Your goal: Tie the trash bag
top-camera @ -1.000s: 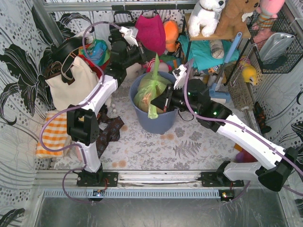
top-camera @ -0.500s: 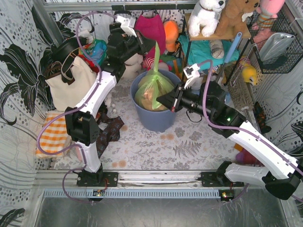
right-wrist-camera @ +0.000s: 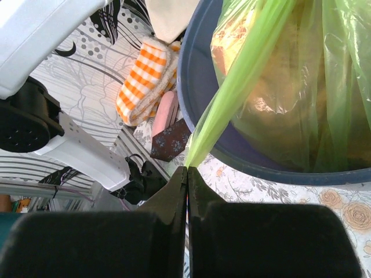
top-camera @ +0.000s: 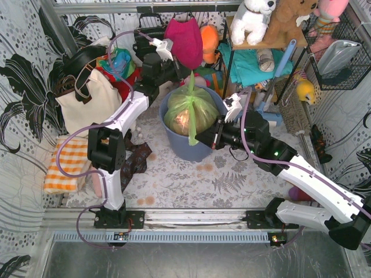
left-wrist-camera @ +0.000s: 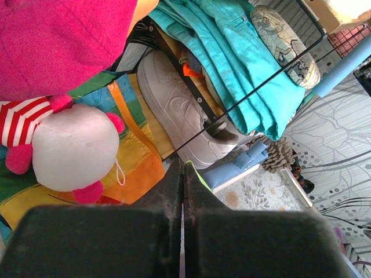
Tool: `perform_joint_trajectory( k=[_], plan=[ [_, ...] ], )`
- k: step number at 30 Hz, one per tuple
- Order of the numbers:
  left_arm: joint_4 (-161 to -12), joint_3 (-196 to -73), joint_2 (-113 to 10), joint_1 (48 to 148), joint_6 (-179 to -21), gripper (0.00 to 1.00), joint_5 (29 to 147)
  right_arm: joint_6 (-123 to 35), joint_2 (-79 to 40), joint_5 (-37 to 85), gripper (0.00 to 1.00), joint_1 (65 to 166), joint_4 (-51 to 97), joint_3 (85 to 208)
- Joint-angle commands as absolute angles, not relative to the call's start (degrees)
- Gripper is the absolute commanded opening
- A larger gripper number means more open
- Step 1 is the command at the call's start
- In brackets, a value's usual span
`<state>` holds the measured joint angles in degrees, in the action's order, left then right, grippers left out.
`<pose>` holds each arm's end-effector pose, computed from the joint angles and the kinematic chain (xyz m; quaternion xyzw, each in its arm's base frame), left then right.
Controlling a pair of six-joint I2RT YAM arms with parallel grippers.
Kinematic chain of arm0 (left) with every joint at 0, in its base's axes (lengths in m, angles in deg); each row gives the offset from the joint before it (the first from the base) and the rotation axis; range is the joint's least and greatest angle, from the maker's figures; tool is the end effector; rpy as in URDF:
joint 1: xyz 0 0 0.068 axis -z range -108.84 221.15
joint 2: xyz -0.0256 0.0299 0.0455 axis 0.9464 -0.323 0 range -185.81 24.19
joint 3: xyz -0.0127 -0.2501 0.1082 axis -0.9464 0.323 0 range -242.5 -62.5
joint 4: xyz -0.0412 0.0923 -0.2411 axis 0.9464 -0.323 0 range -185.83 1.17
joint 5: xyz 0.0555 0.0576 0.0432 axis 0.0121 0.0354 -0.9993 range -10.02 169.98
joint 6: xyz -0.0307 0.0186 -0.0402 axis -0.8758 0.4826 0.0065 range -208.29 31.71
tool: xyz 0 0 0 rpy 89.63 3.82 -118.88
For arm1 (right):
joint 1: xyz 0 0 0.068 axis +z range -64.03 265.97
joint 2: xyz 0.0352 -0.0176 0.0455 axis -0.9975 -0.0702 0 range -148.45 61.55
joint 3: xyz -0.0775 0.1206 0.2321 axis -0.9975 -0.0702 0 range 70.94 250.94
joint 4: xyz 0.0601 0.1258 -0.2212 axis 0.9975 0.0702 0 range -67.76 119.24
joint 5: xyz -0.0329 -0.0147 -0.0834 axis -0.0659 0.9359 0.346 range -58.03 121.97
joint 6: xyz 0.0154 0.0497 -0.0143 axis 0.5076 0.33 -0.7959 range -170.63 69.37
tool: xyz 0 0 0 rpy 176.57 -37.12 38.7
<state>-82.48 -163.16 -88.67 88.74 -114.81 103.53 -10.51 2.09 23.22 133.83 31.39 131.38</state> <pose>0.4541 -0.1588 0.3528 0.0797 0.7351 -0.3867 0.5512 0.1556 0.1800 0.3894 -0.1007 0.7483 0.4950 0.4299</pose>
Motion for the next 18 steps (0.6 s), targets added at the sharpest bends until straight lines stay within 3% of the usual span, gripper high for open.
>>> perform_joint_trajectory(
  k=[1, 3, 5, 6, 13, 17, 18],
  plan=[
    [-79.86, -165.08, -87.67, 88.44, -115.02, 0.00, 102.94, -9.31, 3.69, 22.20, 0.00, 133.78, 29.97, 132.07],
    [-80.44, -165.59, -87.24, 88.45, -115.01, 0.04, 103.17, -9.53, 3.91, 22.70, 0.00, 133.78, 30.18, 132.55],
    [-80.90, -165.94, -86.59, 88.44, -115.06, 0.24, 103.42, -10.02, 4.01, 22.83, 0.00, 133.78, 30.73, 133.37],
    [-80.76, -166.04, -85.98, 88.42, -115.06, 0.28, 103.70, -10.39, 3.96, 22.82, 0.00, 133.77, 31.37, 134.07],
    [-83.37, -168.85, -81.86, 88.20, -113.00, 0.61, 102.63, -15.27, 2.17, 25.91, 0.36, 133.78, 35.45, 141.98],
    [-85.98, -170.80, -78.46, 87.12, -110.06, 0.67, 100.18, -22.91, -0.62, 31.45, 0.51, 132.94, 41.29, 148.92],
    [-86.56, -170.59, -77.29, 86.72, -109.14, 0.73, 98.88, -25.17, -1.64, 32.53, 0.54, 131.89, 42.82, 150.75]
  ],
)
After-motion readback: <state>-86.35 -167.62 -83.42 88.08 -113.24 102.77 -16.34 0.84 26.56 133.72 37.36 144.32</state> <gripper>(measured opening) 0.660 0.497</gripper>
